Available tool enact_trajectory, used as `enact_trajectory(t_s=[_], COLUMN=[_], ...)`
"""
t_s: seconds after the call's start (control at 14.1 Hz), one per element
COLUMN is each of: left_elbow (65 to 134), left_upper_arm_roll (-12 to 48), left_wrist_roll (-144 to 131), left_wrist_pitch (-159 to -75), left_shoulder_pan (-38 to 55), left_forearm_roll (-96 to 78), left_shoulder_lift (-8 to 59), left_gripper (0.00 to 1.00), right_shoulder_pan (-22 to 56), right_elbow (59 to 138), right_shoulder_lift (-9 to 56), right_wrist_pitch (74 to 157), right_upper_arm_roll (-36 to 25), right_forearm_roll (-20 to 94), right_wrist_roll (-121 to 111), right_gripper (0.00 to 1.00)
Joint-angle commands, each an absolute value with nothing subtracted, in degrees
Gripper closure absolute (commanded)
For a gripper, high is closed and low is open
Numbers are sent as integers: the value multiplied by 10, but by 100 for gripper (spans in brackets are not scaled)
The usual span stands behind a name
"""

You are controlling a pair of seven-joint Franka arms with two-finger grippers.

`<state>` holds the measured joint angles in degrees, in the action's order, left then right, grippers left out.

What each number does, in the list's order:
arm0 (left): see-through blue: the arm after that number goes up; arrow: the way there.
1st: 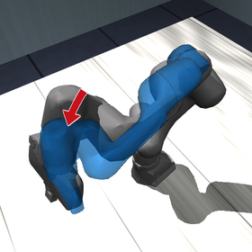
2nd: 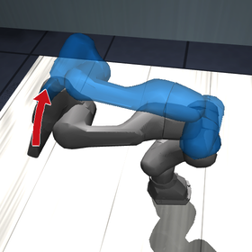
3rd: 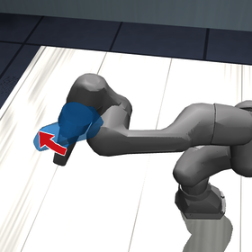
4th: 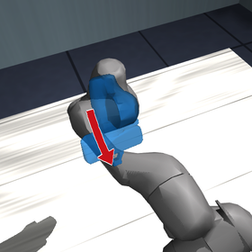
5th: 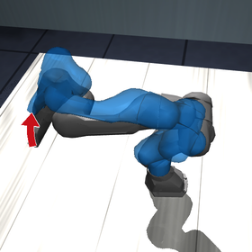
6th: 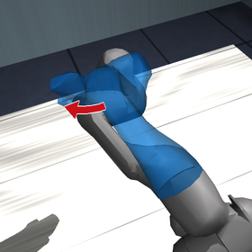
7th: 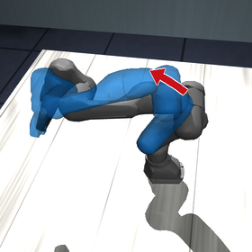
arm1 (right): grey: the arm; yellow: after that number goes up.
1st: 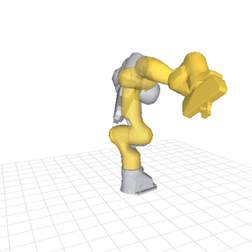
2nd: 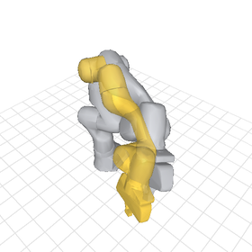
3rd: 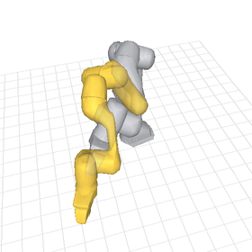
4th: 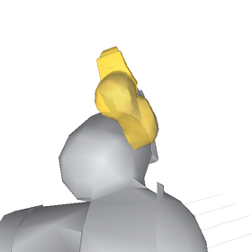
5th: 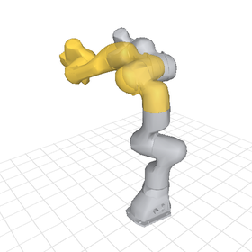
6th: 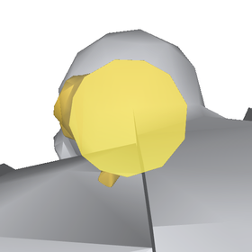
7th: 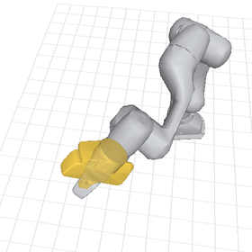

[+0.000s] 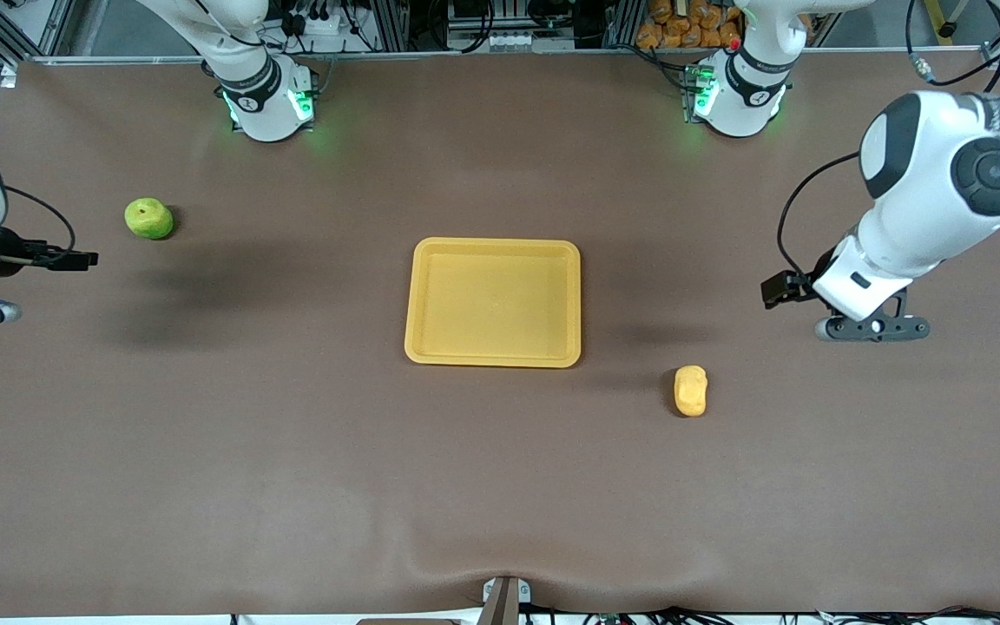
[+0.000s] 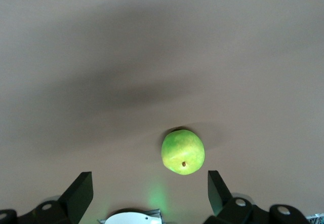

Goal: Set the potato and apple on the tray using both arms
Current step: 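Move the left gripper toward the potato while the right gripper reaches the apple, then lower and close the left gripper on the potato while the right grasps the apple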

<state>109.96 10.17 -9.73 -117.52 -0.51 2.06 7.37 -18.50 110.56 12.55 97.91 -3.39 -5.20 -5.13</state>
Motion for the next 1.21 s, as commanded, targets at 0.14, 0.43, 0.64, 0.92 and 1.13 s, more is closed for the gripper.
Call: enact_trajectory(t_s=[0.14,0.43,0.64,0.92,1.13], left_elbow=[1100,1101,1100,1086,1071], left_upper_arm_roll=[106,112,115,117,117], left_wrist_roll=[-87,-87,-87,-88,-94], left_wrist_pitch=[-1221,-1256,-1300,-1358,-1385], left_shoulder_pan=[-6,-6,-4,2,15], left_forearm_roll=[25,25,25,25,21], left_shoulder_lift=[110,139,172,224,262], left_gripper=[0,0,0,0,0], right_shoulder_pan=[-219,-221,-230,-250,-264], right_elbow=[1214,1269,1282,1334,1375], right_shoulder_lift=[73,62,62,63,63], right_wrist_pitch=[1062,1100,1113,1178,1219], right_upper_arm_roll=[-24,-25,-25,-24,-24], right_forearm_roll=[-72,-84,-98,-106,-120], right_wrist_roll=[-49,-50,-50,-54,-54], right_gripper=[0,0,0,0,0])
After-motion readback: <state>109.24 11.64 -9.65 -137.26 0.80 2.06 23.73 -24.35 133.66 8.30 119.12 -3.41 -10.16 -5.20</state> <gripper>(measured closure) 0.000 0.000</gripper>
